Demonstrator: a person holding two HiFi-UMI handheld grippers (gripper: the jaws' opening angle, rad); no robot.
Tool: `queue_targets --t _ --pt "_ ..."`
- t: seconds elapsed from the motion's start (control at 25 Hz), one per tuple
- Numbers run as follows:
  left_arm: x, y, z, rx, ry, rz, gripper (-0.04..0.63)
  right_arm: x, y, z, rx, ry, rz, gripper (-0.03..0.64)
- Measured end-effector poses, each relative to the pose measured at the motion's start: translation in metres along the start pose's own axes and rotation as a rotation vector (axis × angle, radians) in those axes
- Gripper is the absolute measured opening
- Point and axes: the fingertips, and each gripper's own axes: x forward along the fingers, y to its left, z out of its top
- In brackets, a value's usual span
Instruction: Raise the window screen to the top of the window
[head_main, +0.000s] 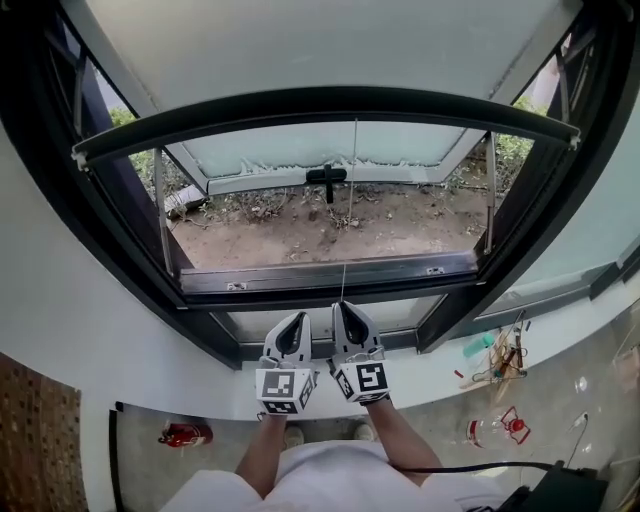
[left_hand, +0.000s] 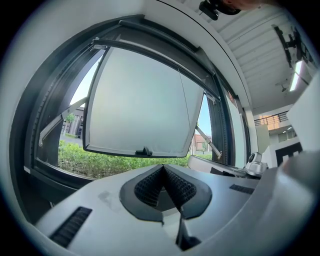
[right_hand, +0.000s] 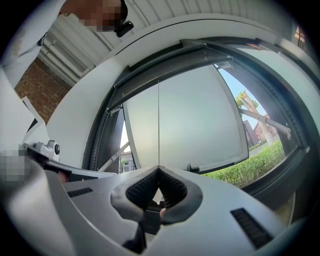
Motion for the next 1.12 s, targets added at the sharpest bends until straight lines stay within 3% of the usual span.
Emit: queue_targets --t 1.12 --pt "-0.001 -0.009 0.028 0.022 -0.053 -0.027 0.002 0.003 0.01 0.065 -0.002 -0.151 0.049 0.0"
